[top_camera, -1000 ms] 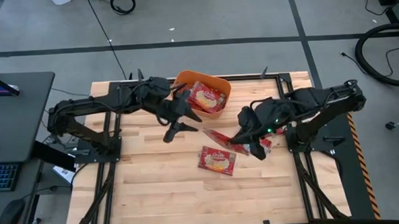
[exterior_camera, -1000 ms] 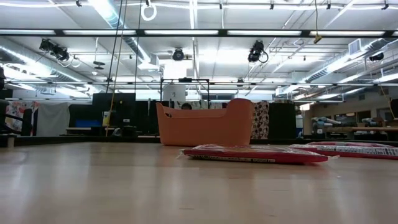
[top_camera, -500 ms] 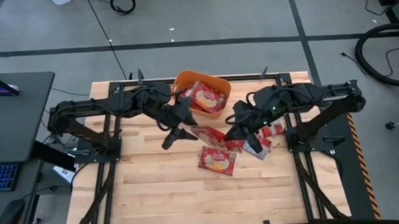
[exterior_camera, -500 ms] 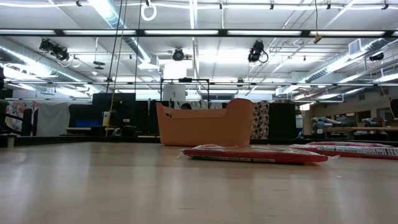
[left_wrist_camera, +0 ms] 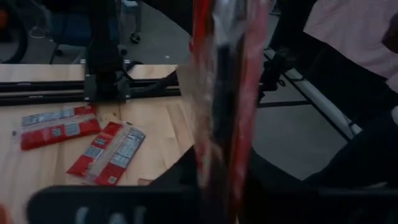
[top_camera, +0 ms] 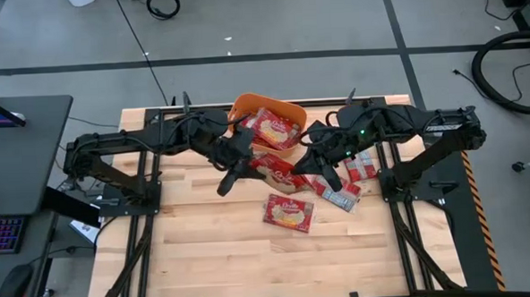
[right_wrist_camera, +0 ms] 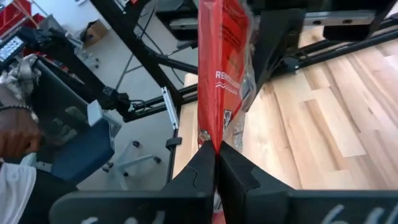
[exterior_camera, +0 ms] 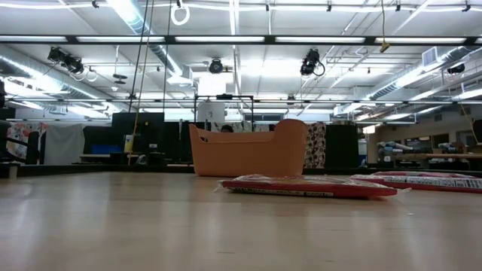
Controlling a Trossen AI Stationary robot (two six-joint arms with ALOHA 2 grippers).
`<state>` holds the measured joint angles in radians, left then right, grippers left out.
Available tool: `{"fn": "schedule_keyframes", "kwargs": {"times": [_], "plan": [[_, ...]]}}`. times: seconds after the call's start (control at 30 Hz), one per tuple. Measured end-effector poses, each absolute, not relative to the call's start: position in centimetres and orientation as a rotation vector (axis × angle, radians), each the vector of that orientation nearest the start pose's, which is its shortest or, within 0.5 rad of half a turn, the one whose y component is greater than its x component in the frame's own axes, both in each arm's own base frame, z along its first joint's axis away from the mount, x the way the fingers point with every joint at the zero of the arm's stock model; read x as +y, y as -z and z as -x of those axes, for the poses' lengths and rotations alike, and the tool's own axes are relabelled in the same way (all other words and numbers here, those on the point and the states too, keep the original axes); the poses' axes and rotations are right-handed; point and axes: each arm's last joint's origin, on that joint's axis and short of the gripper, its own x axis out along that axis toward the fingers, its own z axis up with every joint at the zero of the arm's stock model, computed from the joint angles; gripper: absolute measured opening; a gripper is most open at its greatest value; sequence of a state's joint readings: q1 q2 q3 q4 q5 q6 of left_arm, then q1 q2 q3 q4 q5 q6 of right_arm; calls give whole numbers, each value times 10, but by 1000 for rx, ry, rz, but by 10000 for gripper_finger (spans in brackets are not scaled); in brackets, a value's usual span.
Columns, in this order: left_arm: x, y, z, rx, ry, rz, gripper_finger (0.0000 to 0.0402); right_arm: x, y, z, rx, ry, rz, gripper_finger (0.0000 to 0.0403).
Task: Sort popcorn bags into baskets
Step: Put the red popcorn bag into the orange bin
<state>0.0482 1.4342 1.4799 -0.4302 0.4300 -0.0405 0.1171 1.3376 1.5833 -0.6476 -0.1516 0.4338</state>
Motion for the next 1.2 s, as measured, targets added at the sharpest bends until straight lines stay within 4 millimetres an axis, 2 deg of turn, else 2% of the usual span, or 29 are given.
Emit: {"fn": "schedule_keyframes", "kwargs": {"times": [0.1, 0.3, 0.57, 0.7, 0.83, 1.03, 1.2], "plan": [[5, -401, -313, 386, 357, 132, 22, 34, -440, -269, 450, -148, -433, 20], [16, -401, -313, 379, 324, 131, 24, 28, -442, -264, 440, -85, -396, 64], [55, -392, -309, 435, 249, 157, 25, 0, -448, -213, 500, 176, -400, 136], [84, -373, -317, 505, 167, 223, 26, -4, -456, -190, 468, 247, -394, 148], [112, -345, -334, 574, 95, 296, 26, -2, -461, -178, 435, 245, -368, 147], [151, -310, -354, 579, 18, 411, 26, 2, -458, -172, 486, 220, -328, 147], [188, -285, -352, 608, -101, 564, 27, 10, -452, -174, 555, 189, -310, 146]]}}
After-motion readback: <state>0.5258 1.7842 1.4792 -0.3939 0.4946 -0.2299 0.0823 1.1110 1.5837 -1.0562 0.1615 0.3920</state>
